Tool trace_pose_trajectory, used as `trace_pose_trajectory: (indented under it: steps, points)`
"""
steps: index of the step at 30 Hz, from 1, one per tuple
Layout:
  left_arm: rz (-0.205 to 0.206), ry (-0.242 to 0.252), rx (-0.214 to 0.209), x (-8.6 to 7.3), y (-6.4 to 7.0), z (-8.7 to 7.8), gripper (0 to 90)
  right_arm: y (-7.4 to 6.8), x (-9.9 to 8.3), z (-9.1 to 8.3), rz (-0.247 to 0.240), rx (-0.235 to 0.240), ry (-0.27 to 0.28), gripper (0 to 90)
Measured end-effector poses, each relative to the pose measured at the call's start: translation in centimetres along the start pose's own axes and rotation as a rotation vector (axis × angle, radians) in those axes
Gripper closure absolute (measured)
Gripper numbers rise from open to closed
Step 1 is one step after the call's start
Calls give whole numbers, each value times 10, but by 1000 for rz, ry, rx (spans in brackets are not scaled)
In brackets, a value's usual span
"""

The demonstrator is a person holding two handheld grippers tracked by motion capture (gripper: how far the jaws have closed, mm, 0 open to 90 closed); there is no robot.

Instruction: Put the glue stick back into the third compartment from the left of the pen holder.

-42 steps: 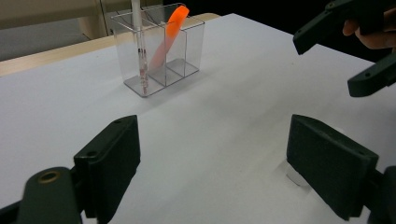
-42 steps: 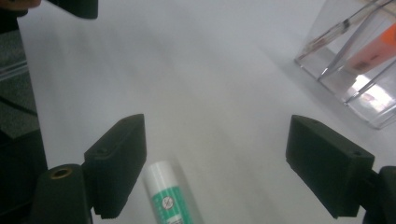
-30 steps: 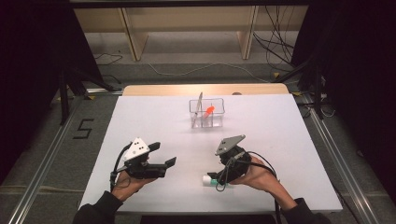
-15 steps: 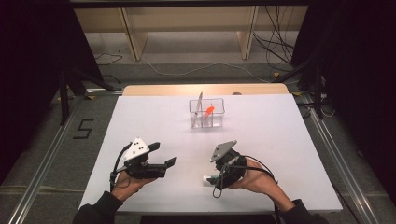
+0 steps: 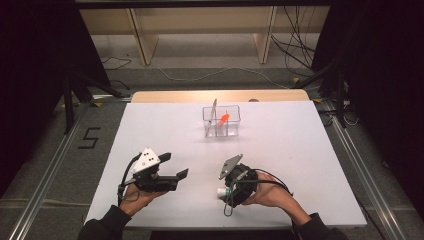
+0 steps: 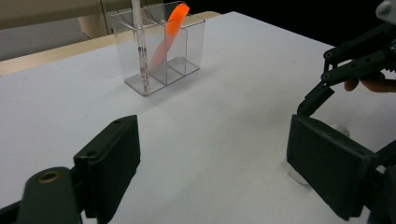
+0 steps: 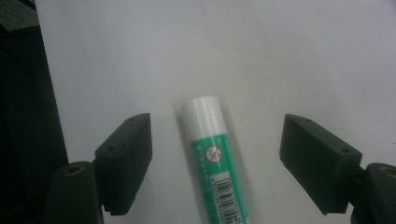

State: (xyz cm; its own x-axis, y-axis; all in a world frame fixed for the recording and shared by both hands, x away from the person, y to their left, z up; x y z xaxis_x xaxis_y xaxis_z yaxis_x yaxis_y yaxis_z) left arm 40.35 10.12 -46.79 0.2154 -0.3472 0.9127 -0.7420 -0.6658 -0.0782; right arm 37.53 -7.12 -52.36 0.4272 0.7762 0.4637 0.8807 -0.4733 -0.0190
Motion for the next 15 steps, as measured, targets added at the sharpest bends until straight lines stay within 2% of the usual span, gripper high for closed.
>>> trace_pose_trajectory:
  steps: [15]
  points:
    - [2, 2, -2, 0, 0, -1, 169, 0, -7, 13, -30, 48, -89, 363]
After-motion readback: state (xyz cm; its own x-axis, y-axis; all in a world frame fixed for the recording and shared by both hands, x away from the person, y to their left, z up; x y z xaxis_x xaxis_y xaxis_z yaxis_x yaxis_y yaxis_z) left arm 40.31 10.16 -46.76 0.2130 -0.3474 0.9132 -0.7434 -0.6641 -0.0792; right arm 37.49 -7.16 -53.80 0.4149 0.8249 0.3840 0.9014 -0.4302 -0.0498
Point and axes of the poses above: each handheld gripper's, and its own axes: z roughly forward along the jaws, x roughly out of its top, y roughly to its right, the point moved 10 cm from there along z, roughly forward along the jaws, and after that the axes turned 10 degrees about z, right-handed, at the moved point
